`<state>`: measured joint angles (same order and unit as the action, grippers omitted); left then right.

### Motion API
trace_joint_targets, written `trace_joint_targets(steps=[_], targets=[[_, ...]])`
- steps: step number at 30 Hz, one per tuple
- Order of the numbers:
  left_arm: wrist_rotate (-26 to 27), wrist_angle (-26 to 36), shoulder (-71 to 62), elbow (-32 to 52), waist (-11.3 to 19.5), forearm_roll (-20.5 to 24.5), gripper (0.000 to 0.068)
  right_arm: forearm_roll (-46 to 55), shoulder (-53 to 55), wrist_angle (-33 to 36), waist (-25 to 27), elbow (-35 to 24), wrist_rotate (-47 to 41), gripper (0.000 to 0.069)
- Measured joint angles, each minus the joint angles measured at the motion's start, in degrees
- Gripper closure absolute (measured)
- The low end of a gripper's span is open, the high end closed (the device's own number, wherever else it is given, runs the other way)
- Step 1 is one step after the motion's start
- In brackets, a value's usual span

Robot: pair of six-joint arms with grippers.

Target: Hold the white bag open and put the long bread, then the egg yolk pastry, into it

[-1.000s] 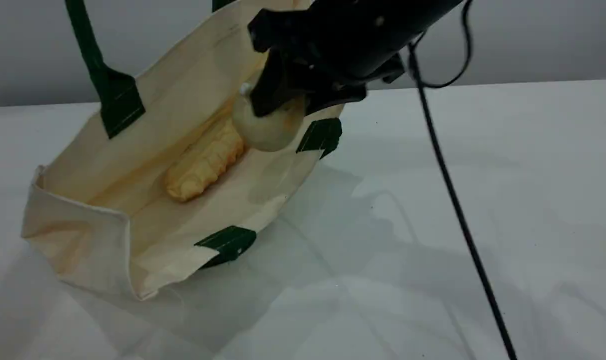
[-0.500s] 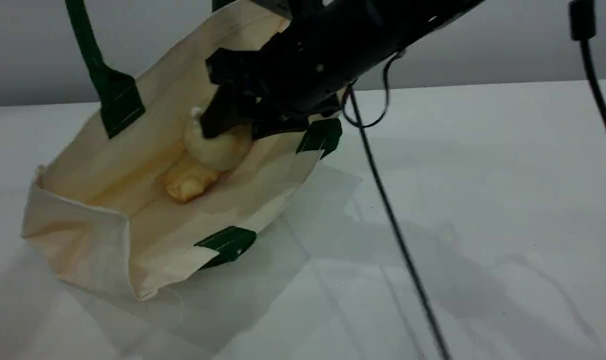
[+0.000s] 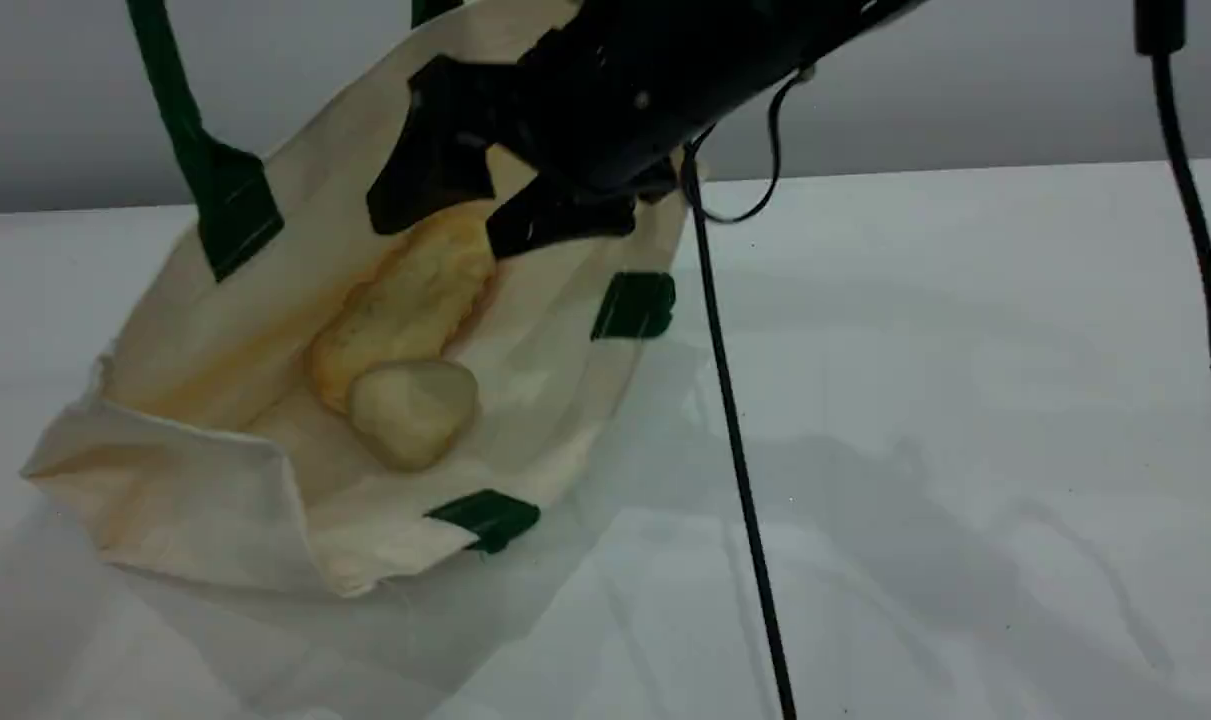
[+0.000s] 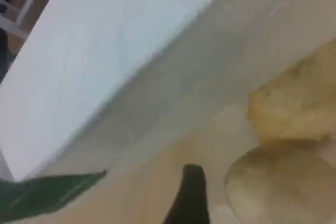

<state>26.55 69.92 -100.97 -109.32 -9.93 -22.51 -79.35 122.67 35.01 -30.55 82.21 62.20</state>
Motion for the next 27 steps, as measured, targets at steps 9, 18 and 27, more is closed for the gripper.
trace_joint_targets(steps=[9, 18, 27], targets=[[0.00, 0.07, 0.00, 0.00, 0.00, 0.05, 0.0608, 13.01, -8.80, 0.49, 5.44, 0.00, -7.29, 0.0101], [0.00, 0.07, 0.00, 0.00, 0.00, -0.13, 0.0608, 35.28, -18.93, 2.58, 15.62, 0.00, -25.04, 0.0102], [0.00, 0.07, 0.00, 0.00, 0.00, -0.24, 0.0608, 53.78, -25.39, 0.78, 21.99, 0.00, -39.04, 0.0102]])
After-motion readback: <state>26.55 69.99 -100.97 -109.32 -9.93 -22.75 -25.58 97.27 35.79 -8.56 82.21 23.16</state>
